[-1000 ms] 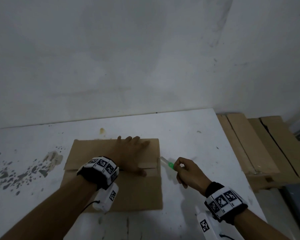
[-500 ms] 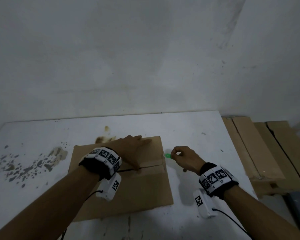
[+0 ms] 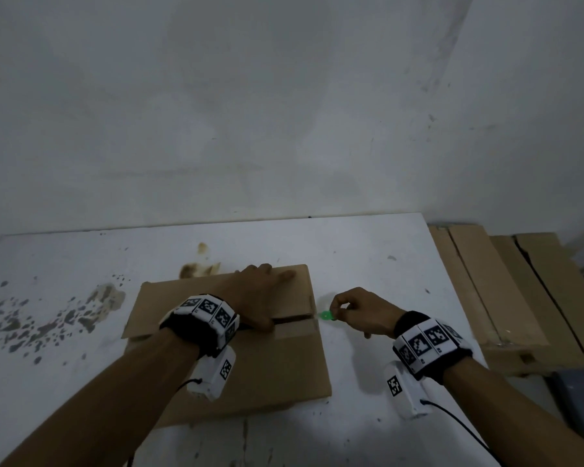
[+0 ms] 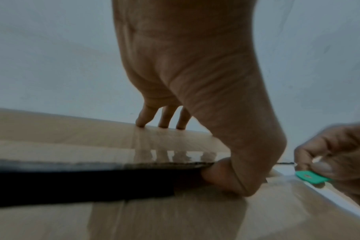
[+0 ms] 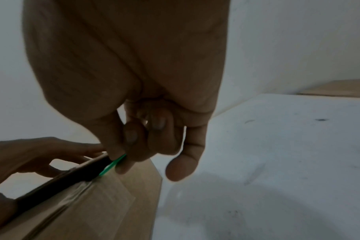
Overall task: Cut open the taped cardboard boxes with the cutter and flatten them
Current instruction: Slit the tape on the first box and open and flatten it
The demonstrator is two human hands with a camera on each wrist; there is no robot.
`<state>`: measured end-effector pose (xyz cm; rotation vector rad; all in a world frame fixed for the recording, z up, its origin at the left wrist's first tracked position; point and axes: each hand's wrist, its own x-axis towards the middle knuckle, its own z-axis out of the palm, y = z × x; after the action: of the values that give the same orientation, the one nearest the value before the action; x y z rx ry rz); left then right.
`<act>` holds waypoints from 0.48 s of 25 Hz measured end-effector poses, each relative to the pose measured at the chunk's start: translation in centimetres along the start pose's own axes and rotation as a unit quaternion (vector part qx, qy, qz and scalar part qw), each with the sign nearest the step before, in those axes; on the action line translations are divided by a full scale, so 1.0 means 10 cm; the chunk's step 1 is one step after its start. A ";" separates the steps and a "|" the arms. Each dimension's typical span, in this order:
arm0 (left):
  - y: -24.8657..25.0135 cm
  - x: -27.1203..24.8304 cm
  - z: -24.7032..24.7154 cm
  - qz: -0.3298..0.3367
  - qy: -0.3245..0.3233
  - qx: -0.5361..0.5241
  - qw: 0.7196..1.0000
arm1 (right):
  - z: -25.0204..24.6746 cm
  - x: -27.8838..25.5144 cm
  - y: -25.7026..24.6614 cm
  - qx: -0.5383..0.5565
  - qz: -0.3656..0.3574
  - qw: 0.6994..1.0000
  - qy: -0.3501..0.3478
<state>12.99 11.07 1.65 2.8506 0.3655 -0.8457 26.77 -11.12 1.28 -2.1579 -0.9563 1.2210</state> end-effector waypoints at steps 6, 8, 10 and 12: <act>0.04 -0.08 -0.08 -0.002 -0.031 -0.030 0.999 | 0.05 -0.06 0.02 0.044 0.001 0.999 0.020; 0.06 -0.13 -0.04 0.006 0.000 -0.068 0.998 | 0.05 -0.07 0.01 0.052 -0.007 0.997 0.052; 0.09 -0.20 0.06 0.035 0.134 -0.098 0.986 | 0.03 -0.08 0.03 0.053 -0.011 0.996 0.070; 0.14 -0.30 0.21 0.028 0.323 -0.109 0.940 | 0.03 -0.09 0.04 0.052 -0.005 0.997 0.062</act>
<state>9.91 8.72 1.67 2.8249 0.4095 0.1664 26.35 -12.09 1.34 -2.1163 -0.8321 1.0922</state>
